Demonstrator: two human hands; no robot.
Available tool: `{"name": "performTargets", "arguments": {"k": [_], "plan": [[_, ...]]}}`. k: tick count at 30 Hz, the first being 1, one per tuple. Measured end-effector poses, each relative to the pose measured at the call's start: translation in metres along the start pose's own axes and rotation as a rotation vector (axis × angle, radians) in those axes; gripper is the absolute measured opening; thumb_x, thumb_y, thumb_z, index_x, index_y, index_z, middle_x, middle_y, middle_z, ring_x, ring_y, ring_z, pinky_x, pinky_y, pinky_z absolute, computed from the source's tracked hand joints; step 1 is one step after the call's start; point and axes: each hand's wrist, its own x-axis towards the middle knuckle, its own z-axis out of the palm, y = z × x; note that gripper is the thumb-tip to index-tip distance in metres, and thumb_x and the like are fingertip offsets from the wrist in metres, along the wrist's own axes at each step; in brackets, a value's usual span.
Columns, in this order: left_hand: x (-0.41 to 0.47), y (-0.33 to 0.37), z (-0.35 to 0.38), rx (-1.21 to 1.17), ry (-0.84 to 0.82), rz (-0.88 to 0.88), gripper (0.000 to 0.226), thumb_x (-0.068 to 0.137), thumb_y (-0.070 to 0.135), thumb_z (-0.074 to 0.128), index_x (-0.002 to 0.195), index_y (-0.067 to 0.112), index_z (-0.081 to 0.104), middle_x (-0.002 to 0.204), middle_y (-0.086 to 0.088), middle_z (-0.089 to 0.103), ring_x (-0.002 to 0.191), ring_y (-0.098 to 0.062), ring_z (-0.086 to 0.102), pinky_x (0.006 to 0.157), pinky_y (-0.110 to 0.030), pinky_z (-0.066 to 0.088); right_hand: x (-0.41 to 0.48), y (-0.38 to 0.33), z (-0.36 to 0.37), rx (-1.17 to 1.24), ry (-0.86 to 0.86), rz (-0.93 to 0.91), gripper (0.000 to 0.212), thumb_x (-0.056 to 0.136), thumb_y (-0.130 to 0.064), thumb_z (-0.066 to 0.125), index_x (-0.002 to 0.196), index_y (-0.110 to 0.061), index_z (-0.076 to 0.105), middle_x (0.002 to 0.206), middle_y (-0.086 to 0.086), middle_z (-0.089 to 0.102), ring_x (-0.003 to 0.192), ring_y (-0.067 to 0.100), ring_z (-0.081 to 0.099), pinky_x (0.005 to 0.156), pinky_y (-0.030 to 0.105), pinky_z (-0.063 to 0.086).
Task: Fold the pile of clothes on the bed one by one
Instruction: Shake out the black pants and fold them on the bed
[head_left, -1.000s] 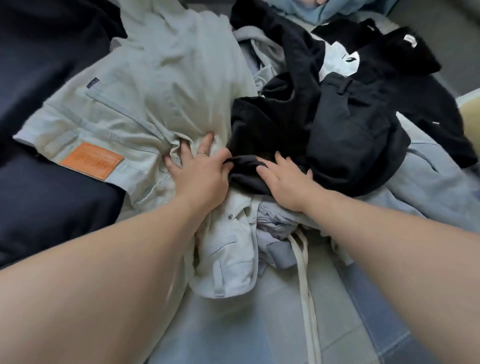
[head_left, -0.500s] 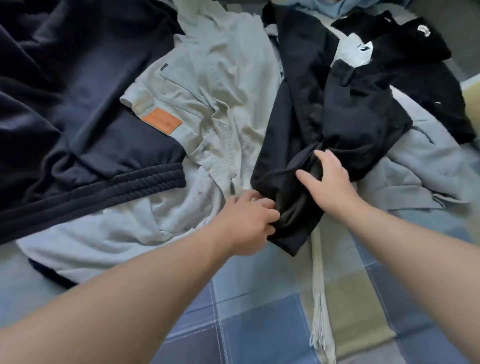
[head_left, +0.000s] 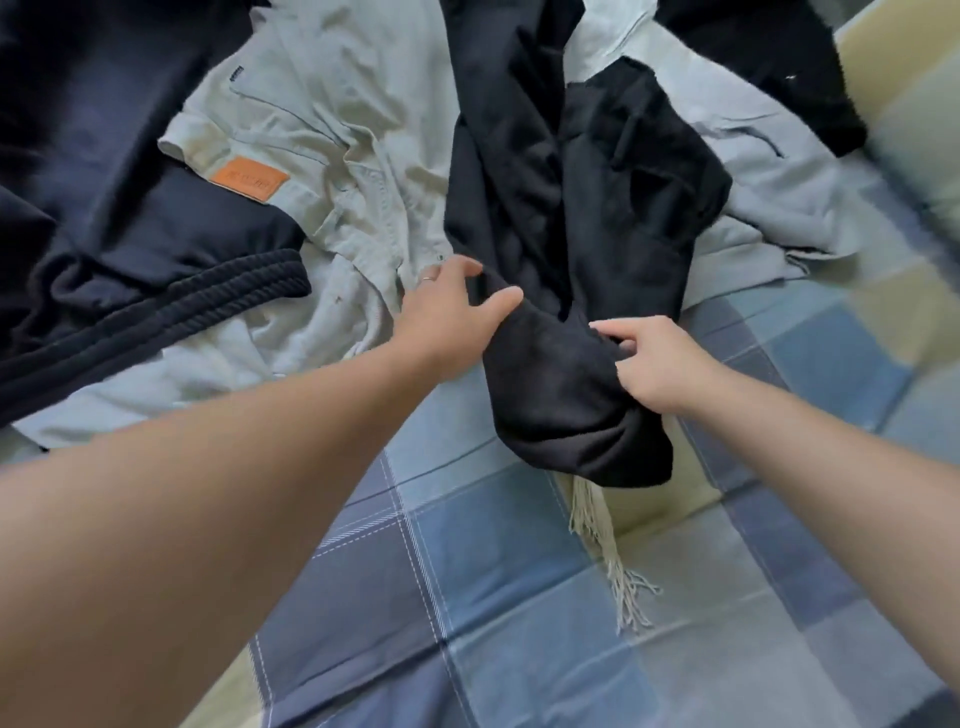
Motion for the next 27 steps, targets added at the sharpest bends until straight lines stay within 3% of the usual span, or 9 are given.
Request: {"name": "performTargets", "arguments": {"k": [2,5,9,12,14,17,20,24,27], "plan": [[0.004,0.02,0.009,-0.176,-0.101,-0.087,0.091,0.084,0.062,0.069,0.156,0.027,0.025,0.156,-0.001,0.035,0.139,-0.024,0.042,0.112,-0.044,0.041,-0.033,0.018,-0.003,-0.046,-0.226,0.027,0.043,0.082,0.008,0.042,0.083,-0.023,0.072,0.086,0.011,0.075,0.081,0.019,0.059,0.071,0.031,0.049],[-0.005,0.04,0.03,-0.293,-0.229,-0.228,0.119,0.076,0.06,0.079,0.161,0.026,0.003,0.161,0.0,0.031,0.142,-0.028,0.039,0.108,-0.045,0.043,-0.075,0.041,0.002,-0.196,-0.493,0.076,0.019,0.081,0.003,0.043,0.085,-0.002,0.061,0.087,0.015,0.071,0.076,0.022,0.054,0.066,0.036,0.045],[-0.032,0.036,0.068,-0.249,-0.252,-0.285,0.108,0.082,0.03,0.084,0.161,0.019,0.01,0.159,-0.008,0.034,0.141,-0.032,0.04,0.11,-0.041,0.037,-0.107,0.051,0.008,-0.275,-0.628,0.103,0.013,0.077,0.001,0.041,0.076,-0.006,0.052,0.076,0.01,0.059,0.07,0.021,0.045,0.062,0.033,0.036],[-0.055,0.024,0.072,-0.223,-0.227,-0.257,0.077,0.087,0.012,0.076,0.152,0.021,0.035,0.138,-0.002,0.054,0.128,-0.029,0.052,0.1,-0.035,0.043,-0.115,0.062,0.002,-0.074,-0.556,0.162,0.017,0.087,-0.002,0.05,0.091,-0.005,0.066,0.08,0.006,0.064,0.07,0.02,0.054,0.061,0.03,0.043],[-0.077,0.015,0.066,-0.149,-0.282,-0.278,0.066,0.087,0.012,0.074,0.145,0.023,0.045,0.131,-0.002,0.059,0.118,-0.027,0.057,0.098,-0.036,0.045,-0.117,0.071,-0.008,0.06,-0.358,0.227,0.018,0.093,-0.015,0.061,0.107,-0.017,0.071,0.096,-0.001,0.071,0.078,0.015,0.062,0.068,0.027,0.049],[-0.125,0.0,0.058,-0.09,-0.388,-0.342,0.059,0.087,0.012,0.072,0.139,0.023,0.047,0.128,-0.001,0.06,0.11,-0.025,0.057,0.096,-0.037,0.045,-0.115,0.067,-0.018,0.031,-0.058,0.222,0.032,0.092,-0.032,0.067,0.122,-0.023,0.063,0.119,0.001,0.064,0.102,0.018,0.061,0.085,0.029,0.044],[-0.177,-0.024,0.054,-0.058,-0.5,-0.387,0.063,0.087,0.013,0.07,0.142,0.025,0.042,0.131,0.002,0.058,0.113,-0.023,0.056,0.099,-0.037,0.045,-0.114,0.044,0.0,-0.028,0.052,0.155,0.06,0.09,-0.038,0.069,0.143,-0.025,0.045,0.141,0.006,0.047,0.127,0.028,0.047,0.093,0.033,0.038],[-0.242,-0.065,0.046,0.017,-0.662,-0.435,0.065,0.083,0.015,0.071,0.14,0.032,0.044,0.129,0.005,0.06,0.113,-0.021,0.057,0.095,-0.032,0.042,-0.119,0.009,0.043,-0.081,0.021,0.095,0.086,0.088,-0.048,0.07,0.157,-0.035,0.021,0.161,0.003,0.027,0.144,0.034,0.029,0.114,0.049,0.031],[-0.28,-0.09,0.04,0.075,-0.763,-0.451,0.068,0.083,0.02,0.071,0.143,0.036,0.041,0.134,0.006,0.057,0.117,-0.022,0.056,0.097,-0.032,0.042,-0.123,-0.006,0.079,-0.085,-0.145,0.117,0.093,0.087,-0.056,0.069,0.159,-0.039,0.012,0.163,0.001,0.025,0.147,0.038,0.024,0.114,0.052,0.028]]}}
